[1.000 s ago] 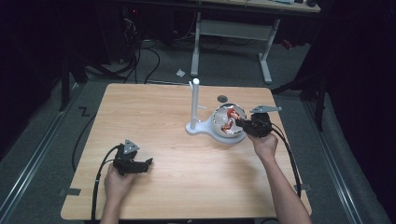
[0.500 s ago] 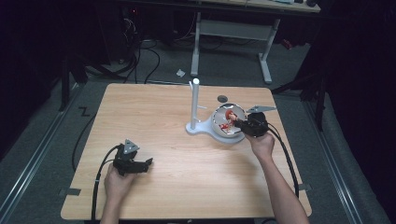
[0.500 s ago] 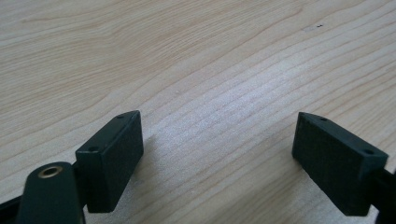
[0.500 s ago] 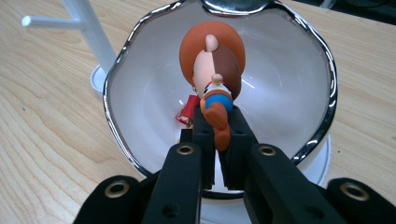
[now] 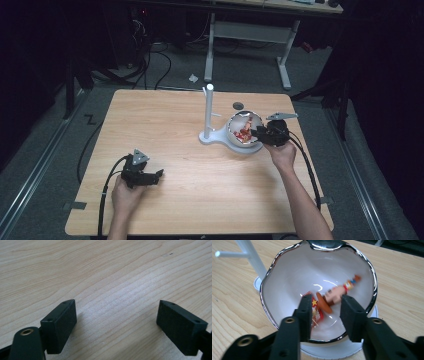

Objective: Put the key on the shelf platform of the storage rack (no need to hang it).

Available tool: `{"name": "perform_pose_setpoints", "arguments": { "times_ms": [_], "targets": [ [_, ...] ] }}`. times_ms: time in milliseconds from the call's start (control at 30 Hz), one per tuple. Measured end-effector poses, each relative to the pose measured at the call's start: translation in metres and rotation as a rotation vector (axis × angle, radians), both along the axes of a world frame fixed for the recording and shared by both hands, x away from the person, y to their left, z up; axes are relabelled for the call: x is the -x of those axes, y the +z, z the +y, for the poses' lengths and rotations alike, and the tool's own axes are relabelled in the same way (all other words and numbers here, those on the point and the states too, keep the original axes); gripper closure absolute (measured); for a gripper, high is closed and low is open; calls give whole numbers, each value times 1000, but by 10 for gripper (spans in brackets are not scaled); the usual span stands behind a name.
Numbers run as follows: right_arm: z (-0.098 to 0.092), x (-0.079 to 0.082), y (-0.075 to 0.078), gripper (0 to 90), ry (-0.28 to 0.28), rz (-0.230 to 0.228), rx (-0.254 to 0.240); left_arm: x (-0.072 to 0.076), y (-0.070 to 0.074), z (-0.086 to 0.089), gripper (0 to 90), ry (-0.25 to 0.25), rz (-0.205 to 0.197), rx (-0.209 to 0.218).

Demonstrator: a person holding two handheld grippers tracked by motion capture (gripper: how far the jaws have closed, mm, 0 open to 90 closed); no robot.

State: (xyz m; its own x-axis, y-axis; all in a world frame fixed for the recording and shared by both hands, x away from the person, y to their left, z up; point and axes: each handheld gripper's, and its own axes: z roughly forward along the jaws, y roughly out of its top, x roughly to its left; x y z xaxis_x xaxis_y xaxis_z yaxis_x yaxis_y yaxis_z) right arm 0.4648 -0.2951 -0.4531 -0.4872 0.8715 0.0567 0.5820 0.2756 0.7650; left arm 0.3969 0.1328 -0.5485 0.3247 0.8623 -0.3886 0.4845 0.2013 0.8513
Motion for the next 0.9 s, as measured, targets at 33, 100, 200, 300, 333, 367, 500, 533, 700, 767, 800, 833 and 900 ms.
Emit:
{"name": "perform_pose_setpoints", "arguments": {
  "times_ms": [33, 100, 200, 300, 333, 367, 500, 533, 700, 767, 800, 833, 900],
  "targets": [
    [0, 1, 0, 569, -2, -1, -6, 0, 0, 0, 167, 0, 0, 0],
    [-1, 2, 1, 541, 2, -12, -13, 0, 0, 0, 167, 0, 0, -1],
    [0, 6, 6, 503, -2, -27, -25, 0, 0, 0, 167, 0, 0, 0],
    [-1, 8, 12, 482, -5, -44, -38, 0, 0, 0, 167, 0, 0, 0],
    [-2, 9, 13, 481, -4, -48, -38, 0, 0, 0, 167, 0, 0, 0],
    [-2, 10, 14, 481, -6, -47, -43, 0, 0, 0, 167, 0, 0, 0],
    [-5, 13, 18, 479, -2, -55, -37, 0, 0, 0, 167, 0, 0, 0],
    [-5, 14, 20, 481, -5, -56, -37, 0, 0, 0, 167, 0, 0, 0],
    [-10, 20, 28, 477, -1, -72, -53, 0, 0, 0, 167, 0, 0, 0],
    [-11, 23, 31, 474, 5, -75, -56, 0, 0, 0, 167, 0, 0, 0],
    [-12, 24, 32, 473, 6, -77, -56, 0, 0, 0, 167, 0, 0, 0],
    [-13, 26, 34, 471, 7, -80, -57, 0, 0, 0, 167, 0, 0, 0],
    [-14, 27, 35, 471, 7, -81, -59, 0, 0, 0, 167, 0, 0, 0]
  ]
}}
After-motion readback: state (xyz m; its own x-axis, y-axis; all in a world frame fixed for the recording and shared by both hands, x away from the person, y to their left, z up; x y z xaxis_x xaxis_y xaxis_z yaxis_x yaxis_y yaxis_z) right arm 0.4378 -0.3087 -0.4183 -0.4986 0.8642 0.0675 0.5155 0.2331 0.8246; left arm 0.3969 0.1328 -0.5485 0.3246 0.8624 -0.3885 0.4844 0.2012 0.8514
